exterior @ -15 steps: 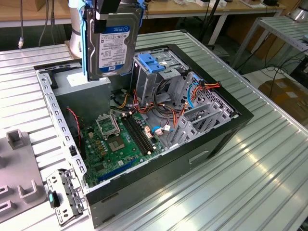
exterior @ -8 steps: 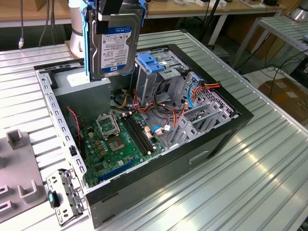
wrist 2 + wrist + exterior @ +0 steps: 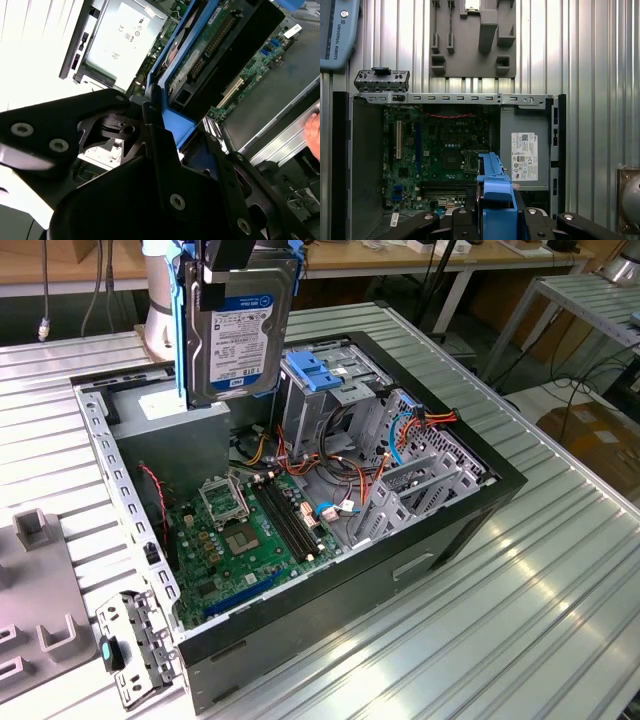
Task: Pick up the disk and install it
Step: 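Insert the disk into the insertion slot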
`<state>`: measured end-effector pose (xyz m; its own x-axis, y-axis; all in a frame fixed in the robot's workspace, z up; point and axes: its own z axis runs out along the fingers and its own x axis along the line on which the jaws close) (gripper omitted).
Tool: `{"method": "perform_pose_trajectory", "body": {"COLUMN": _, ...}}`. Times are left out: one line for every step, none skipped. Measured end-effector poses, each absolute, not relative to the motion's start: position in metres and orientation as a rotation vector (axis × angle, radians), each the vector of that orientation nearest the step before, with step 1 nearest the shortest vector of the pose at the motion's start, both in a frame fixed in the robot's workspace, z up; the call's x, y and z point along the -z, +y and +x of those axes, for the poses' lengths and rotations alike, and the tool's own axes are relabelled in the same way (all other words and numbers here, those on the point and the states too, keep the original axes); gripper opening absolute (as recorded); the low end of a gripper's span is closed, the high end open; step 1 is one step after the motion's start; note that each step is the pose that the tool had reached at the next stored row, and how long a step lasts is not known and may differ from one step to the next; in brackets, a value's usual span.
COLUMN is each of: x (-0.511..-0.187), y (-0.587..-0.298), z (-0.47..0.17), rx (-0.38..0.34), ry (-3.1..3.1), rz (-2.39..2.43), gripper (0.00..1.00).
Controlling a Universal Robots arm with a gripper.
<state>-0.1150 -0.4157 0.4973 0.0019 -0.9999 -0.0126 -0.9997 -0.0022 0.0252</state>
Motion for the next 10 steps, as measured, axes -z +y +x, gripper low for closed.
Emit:
{"method": "perform_pose_trajectory", "body": {"x": -0.4973, "y": -0.4158, "z": -0.1150, "rx": 0.042, "ry": -2.213, "rz": 2.217, "gripper": 0.37}}
{"method": "perform_pose_trajectory", "body": {"x": -0.4973, "y": -0.4164, "z": -0.1150, "rx": 0.042, "ry": -2.213, "rz": 2.217, "gripper": 0.37}}
{"method": "perform_pose_trajectory", "body": {"x": -0.4974, "y": -0.4175, "z": -0.1150, "rx": 0.042, "ry": -2.213, "rz": 2.217, "gripper": 0.37}}
{"method": "perform_pose_trajectory", "body": {"x": -0.4973, "y": -0.4179, "z": -0.1150, "rx": 0.042, "ry": -2.213, "rz": 2.217, "gripper": 0.37}}
{"method": "perform_pose_trajectory", "body": {"x": -0.4973, "y": -0.4184, "z": -0.1150, "rx": 0.042, "ry": -2.213, "rz": 2.217, "gripper": 0.37}}
{"method": "perform_pose_trajectory", "body": {"x": -0.4973, "y": -0.4192, "z": -0.1150, "rx": 0.042, "ry": -2.213, "rz": 2.217, "gripper": 0.37}}
{"method": "perform_pose_trajectory", "body": {"x": -0.4973, "y": -0.4199, "z": -0.1150, "rx": 0.042, "ry": -2.213, "rz": 2.217, "gripper": 0.37}}
{"method": "perform_pose_trajectory", "body": {"x": -0.4973, "y": -0.4203, "z": -0.1150, "rx": 0.042, "ry": -2.213, "rz": 2.217, "gripper": 0.37}}
{"method": "perform_pose_trajectory", "body": {"x": -0.4973, "y": -0.4207, "z": -0.1150, "rx": 0.042, "ry": -2.213, "rz": 2.217, "gripper": 0.37}}
{"method": "perform_pose_trajectory", "body": {"x": -0.4974, "y": -0.4212, "z": -0.1150, "rx": 0.042, "ry": -2.213, "rz": 2.217, "gripper": 0.37}}
